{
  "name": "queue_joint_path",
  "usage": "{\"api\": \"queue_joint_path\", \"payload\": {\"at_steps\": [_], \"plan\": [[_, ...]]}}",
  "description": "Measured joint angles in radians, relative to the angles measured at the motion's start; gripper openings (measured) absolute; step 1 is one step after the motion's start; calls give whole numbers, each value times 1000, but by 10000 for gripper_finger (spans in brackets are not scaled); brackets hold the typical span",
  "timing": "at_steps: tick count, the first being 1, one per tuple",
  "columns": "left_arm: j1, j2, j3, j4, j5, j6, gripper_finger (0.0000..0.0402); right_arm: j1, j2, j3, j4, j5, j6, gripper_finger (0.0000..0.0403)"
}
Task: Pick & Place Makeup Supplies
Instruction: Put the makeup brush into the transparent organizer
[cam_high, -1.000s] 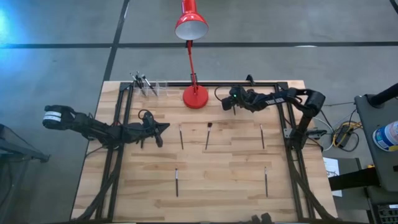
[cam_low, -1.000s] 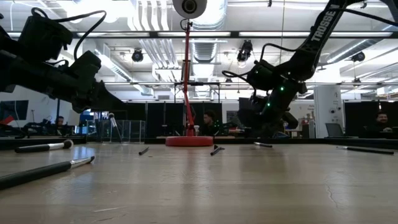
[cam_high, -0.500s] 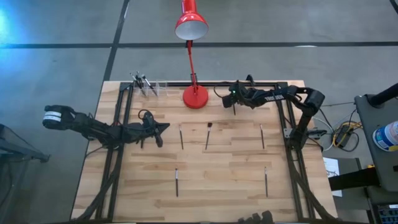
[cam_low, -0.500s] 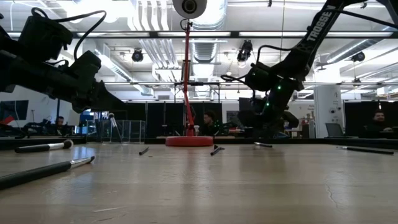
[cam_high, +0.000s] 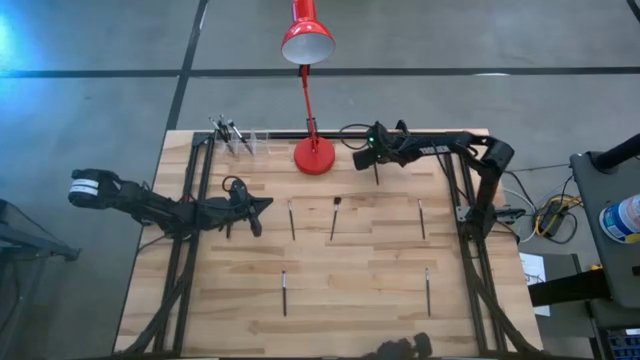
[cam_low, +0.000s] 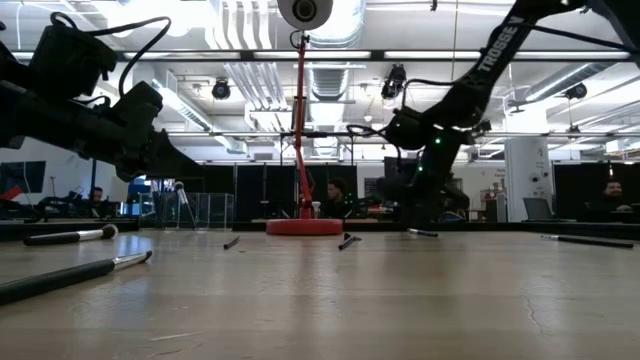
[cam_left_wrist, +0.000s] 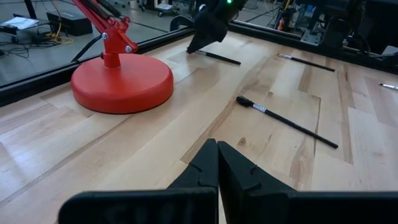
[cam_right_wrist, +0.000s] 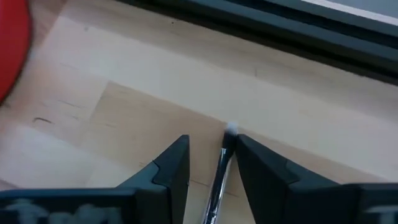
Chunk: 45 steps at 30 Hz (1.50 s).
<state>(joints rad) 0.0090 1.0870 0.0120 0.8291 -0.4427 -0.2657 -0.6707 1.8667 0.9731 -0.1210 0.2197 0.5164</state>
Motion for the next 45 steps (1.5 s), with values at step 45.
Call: {"api": "queue_joint_path", "payload": {"at_steps": [45], "plan": [[0,0,0,0,0,2,0,372,-482,-359,276,166,-75,13]]}}
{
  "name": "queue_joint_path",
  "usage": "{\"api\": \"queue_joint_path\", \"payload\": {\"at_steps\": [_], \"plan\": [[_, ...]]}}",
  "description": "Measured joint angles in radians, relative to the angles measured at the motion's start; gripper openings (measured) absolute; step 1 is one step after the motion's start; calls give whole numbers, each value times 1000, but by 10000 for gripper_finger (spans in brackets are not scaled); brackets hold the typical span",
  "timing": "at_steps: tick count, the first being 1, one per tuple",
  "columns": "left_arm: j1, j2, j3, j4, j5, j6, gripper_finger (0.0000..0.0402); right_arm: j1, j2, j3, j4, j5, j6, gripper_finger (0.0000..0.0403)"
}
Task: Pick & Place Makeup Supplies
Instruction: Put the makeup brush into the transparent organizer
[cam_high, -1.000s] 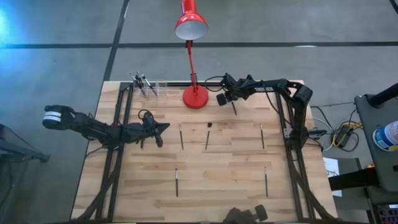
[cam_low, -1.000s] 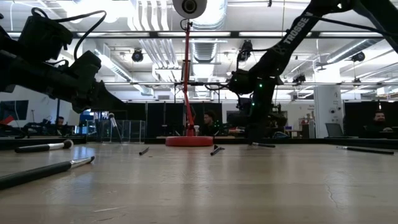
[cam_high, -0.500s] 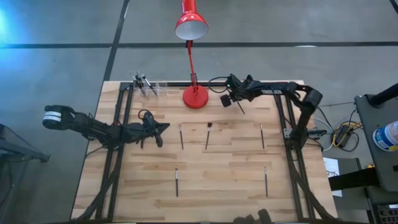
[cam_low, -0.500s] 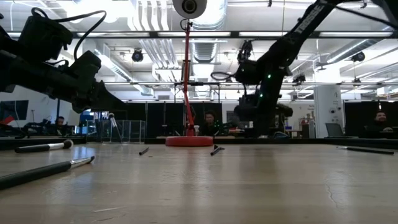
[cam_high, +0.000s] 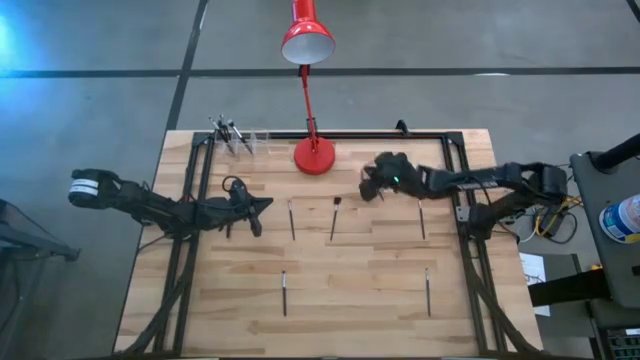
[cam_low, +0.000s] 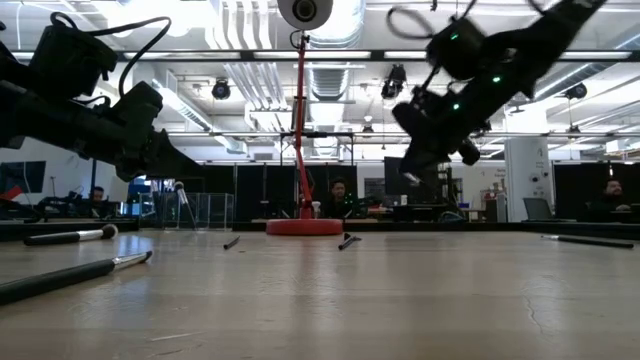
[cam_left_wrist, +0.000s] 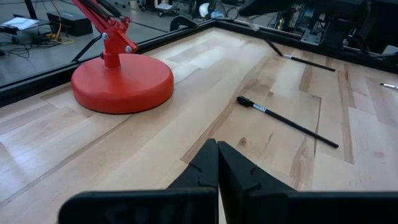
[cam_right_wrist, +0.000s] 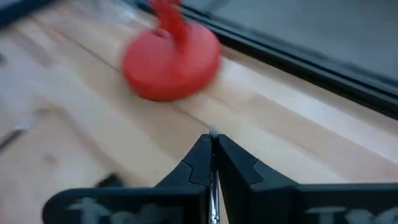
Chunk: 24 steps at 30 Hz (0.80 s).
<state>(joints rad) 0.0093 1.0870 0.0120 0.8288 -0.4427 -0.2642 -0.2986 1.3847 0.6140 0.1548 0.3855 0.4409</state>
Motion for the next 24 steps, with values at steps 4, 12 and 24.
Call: {"api": "queue_joint_path", "payload": {"at_steps": [4,12,24], "plan": [[0,0,0,0,0,1,0,116,-54,-115,253,61,-55,13],[0,-2,11,31,0,1,0,251,-26,-274,782,65,-252,13],[4,21,178,38,412,144,0,277,50,-261,929,53,-271,13]]}}
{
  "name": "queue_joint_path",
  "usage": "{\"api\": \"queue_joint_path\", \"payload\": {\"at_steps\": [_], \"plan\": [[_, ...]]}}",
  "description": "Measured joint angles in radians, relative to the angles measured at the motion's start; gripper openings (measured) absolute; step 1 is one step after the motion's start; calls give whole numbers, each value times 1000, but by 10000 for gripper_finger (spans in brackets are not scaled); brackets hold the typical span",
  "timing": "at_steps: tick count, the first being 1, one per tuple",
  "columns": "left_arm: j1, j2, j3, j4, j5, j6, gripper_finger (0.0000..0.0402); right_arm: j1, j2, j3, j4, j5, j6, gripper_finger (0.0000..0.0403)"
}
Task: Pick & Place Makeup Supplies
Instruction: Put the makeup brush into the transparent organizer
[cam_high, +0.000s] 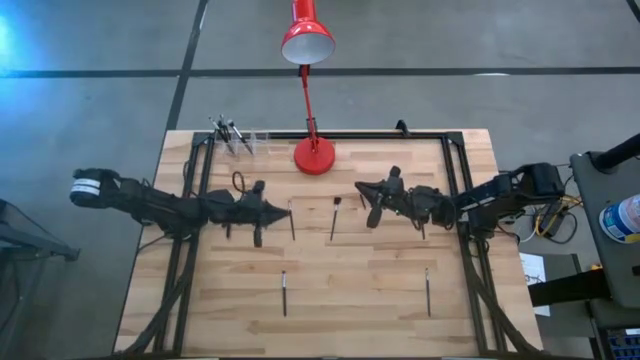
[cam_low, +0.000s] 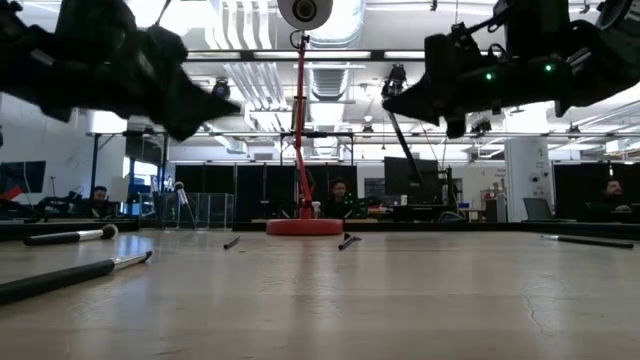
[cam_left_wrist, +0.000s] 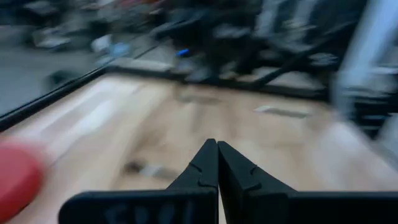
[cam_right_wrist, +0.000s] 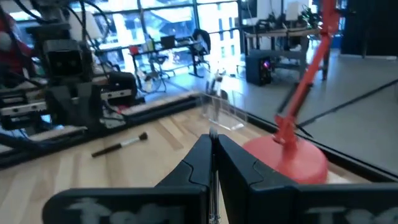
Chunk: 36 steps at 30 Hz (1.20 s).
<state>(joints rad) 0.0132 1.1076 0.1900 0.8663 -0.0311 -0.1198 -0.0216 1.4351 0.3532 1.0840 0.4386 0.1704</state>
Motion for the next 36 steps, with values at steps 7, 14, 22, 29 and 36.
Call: {"api": "queue_joint_path", "payload": {"at_steps": [7,14,22,29,36], "plan": [[-32,117,77,118,89,14,4,95,97,90,122,-35,-119,13],[-65,284,190,178,84,17,65,164,216,218,194,-81,-169,13],[-87,346,260,220,91,52,122,200,317,347,218,-89,-210,13],[-90,341,257,269,57,32,132,223,350,391,233,-132,-206,13],[-92,356,279,278,84,30,132,229,363,407,241,-133,-208,13]]}}
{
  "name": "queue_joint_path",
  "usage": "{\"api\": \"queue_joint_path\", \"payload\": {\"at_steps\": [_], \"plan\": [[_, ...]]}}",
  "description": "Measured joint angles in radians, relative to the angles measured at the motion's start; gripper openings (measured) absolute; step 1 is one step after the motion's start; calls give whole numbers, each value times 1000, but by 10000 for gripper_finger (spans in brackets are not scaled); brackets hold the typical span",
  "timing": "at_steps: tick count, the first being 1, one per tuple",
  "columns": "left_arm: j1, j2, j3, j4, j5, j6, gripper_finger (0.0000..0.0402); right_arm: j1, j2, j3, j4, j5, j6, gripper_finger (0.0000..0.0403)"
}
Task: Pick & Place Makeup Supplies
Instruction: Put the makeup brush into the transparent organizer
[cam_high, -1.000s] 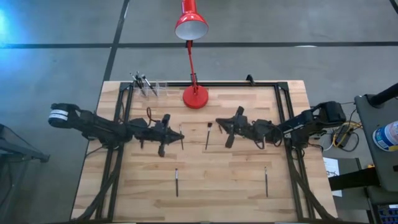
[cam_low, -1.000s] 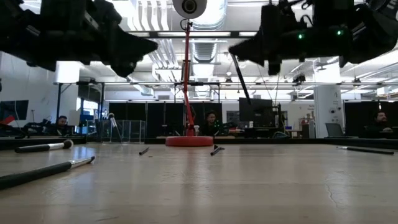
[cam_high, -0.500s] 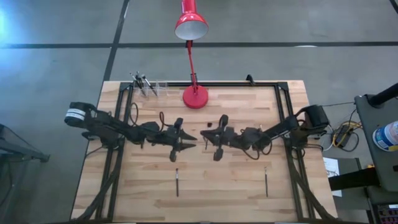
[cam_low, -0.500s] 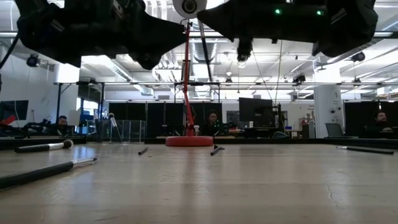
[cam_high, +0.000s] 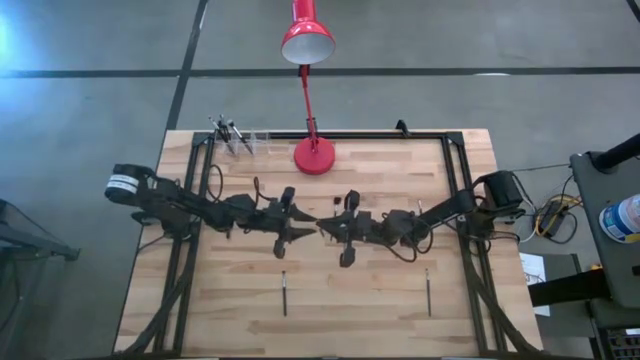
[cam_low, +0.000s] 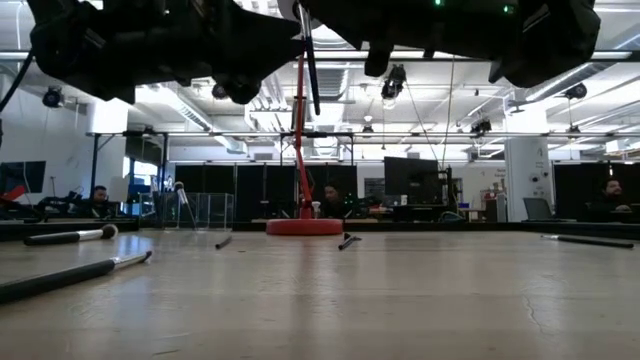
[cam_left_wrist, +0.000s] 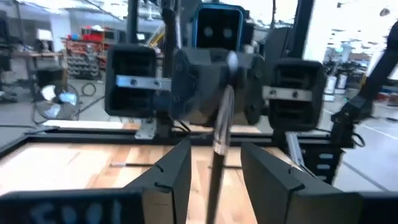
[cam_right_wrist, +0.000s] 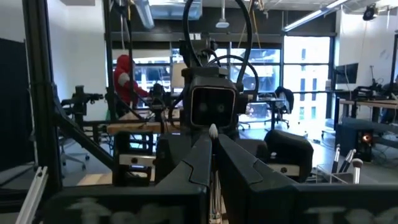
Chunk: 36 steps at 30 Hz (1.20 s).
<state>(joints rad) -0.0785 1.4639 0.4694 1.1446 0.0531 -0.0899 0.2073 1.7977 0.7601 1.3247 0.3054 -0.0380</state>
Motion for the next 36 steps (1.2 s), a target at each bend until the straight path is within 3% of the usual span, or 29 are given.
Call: {"api": "queue_joint_path", "payload": {"at_steps": [3,16,20,27,32,36], "plan": [[-4,2,13,1,38,0,132,0,0,0,6,0,0,13],[-2,33,63,-3,38,24,129,11,4,3,21,-1,-11,13],[-3,32,70,-9,38,47,106,13,4,3,25,-1,-10,13],[-3,32,71,-11,47,53,21,15,4,3,25,-22,-14,13],[-3,24,68,-19,49,53,16,15,4,3,27,-11,16,14],[-2,-19,68,-98,-11,60,16,17,4,3,22,13,4,37]]}}
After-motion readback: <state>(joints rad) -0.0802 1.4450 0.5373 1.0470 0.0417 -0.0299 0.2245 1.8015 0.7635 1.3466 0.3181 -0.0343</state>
